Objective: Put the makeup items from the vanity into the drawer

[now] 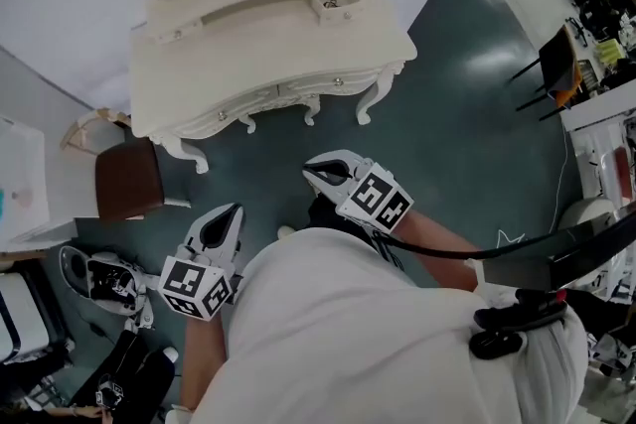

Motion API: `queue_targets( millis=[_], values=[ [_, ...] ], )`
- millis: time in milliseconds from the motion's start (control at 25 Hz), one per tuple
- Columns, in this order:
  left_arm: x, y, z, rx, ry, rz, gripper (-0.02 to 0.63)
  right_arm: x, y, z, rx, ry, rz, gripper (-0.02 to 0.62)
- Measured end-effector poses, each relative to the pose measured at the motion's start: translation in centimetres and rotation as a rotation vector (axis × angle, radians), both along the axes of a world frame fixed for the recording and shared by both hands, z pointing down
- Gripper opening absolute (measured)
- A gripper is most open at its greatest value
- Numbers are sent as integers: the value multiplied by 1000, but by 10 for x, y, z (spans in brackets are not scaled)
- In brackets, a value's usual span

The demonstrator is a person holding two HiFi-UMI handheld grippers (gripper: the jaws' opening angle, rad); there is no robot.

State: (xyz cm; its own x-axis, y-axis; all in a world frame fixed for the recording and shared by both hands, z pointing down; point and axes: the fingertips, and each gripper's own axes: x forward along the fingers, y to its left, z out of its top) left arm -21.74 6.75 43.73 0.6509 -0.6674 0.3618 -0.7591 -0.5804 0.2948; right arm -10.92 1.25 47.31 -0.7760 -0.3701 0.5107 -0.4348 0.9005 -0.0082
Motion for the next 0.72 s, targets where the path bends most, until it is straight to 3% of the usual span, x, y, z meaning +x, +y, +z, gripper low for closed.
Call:
queue_targets(
  millis=[720],
  values=[
    [11, -25, 1, -30, -1, 21, 0, 8, -20, 4, -25, 3, 9, 0]
  ],
)
